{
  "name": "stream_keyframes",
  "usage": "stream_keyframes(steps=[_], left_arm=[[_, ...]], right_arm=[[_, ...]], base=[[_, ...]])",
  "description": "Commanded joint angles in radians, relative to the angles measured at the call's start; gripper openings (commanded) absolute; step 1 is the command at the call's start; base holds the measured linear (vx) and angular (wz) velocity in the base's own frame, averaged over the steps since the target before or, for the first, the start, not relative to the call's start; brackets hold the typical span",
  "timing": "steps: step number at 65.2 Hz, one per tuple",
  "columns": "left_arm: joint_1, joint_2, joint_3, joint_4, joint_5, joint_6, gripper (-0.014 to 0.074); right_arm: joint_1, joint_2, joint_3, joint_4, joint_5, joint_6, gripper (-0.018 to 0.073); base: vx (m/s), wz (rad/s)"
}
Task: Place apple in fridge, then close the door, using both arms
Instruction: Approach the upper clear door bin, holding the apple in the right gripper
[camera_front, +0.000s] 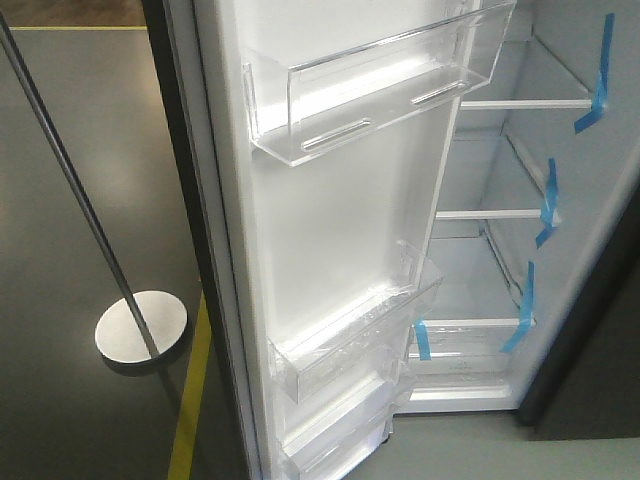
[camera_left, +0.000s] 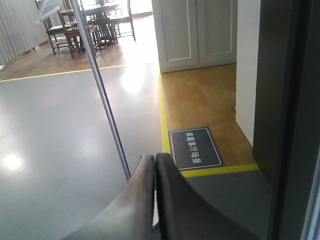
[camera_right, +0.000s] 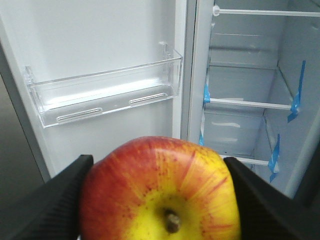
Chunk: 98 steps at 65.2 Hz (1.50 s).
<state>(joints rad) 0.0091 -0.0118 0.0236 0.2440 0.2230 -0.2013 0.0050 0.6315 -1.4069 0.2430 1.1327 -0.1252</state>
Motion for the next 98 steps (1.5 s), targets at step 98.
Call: stream_keyframes(steps=[98], left_arm=[[-0.007,-0.015,-0.017,0.003,-0.069,-0.002,-0.0006]], right_arm=[[-0.005,0.011,-0.019,0.003,-0.082,-0.004,0.013]], base=[[0.02,-0.01]])
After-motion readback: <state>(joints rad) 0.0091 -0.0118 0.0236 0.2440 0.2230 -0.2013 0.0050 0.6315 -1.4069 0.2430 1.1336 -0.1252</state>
